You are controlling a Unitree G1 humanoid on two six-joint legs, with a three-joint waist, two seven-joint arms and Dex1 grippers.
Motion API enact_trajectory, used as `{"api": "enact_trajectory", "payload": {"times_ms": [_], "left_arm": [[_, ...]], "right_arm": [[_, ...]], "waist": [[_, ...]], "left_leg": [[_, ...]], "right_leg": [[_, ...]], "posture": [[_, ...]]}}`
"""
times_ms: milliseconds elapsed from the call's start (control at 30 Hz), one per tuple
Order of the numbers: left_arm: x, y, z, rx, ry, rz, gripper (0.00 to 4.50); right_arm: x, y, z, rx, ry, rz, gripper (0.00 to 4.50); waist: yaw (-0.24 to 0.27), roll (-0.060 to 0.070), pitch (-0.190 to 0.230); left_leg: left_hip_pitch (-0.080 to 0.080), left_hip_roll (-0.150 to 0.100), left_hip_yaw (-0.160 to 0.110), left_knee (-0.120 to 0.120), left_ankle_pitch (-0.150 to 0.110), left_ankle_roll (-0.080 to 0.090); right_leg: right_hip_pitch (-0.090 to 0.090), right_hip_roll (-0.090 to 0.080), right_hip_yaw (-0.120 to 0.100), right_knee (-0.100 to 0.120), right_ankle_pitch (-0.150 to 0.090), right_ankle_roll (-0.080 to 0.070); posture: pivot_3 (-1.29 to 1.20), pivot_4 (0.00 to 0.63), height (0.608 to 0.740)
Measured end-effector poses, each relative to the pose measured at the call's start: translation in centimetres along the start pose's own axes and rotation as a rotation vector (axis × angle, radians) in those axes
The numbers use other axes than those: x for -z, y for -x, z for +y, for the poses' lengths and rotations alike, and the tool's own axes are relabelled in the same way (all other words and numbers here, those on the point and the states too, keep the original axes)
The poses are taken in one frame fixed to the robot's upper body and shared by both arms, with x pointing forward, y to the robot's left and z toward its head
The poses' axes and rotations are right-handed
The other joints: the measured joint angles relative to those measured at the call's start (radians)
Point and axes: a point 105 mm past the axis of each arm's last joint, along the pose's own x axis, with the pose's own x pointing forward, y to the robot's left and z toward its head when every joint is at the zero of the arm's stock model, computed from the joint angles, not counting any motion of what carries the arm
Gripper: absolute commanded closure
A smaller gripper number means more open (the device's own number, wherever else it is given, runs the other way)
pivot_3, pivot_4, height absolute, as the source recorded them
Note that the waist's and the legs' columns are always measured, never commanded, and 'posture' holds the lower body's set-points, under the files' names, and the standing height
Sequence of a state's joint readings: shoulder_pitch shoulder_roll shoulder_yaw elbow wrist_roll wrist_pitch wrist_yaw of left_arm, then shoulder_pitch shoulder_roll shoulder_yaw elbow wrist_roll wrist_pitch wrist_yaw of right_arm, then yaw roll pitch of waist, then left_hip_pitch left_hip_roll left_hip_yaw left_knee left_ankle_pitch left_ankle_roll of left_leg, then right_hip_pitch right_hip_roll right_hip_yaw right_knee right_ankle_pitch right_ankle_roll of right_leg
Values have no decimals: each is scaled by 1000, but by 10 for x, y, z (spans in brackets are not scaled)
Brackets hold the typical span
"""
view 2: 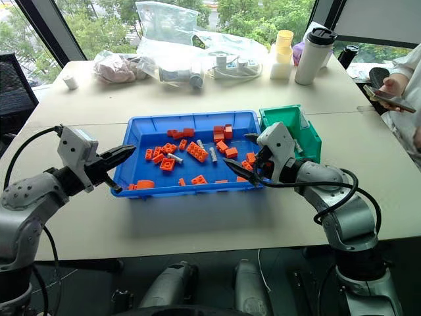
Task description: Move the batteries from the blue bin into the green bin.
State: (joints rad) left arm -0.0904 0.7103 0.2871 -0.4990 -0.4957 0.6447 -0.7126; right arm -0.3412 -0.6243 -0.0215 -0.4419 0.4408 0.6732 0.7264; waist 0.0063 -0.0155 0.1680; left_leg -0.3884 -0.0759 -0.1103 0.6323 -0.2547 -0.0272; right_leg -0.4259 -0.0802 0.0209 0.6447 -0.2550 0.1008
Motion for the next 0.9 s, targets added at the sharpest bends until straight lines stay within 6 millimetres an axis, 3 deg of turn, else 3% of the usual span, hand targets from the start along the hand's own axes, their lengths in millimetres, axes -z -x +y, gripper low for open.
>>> {"api": "enact_trajectory", "payload": {"times_ms": [133, 367, 900], "left_arm": [[0, 3, 1, 42, 6, 13, 4500], [-16, -1, 4, 51, 22, -50, 4500], [-11, 3, 5, 46, 19, -8, 4500]], "right_arm": [[-4, 0, 3, -76, 16, 15, 24], [-5, 0, -3, -125, 32, 43, 24], [-17, -11, -16, -148, 59, 20, 24]], "waist": [[2, 0, 0], [3, -1, 1], [0, -1, 1]], "left_leg": [[0, 0, 0, 0, 0, 0], [-1, 0, -1, 0, 0, 0], [-1, 0, -1, 0, 0, 0]], "right_leg": [[0, -1, 0, 0, 0, 0], [-1, -1, 0, 0, 0, 0], [-1, -2, 1, 0, 0, 0]], "posture": [[0, 150, 740], [0, 150, 740], [0, 150, 740]]}}
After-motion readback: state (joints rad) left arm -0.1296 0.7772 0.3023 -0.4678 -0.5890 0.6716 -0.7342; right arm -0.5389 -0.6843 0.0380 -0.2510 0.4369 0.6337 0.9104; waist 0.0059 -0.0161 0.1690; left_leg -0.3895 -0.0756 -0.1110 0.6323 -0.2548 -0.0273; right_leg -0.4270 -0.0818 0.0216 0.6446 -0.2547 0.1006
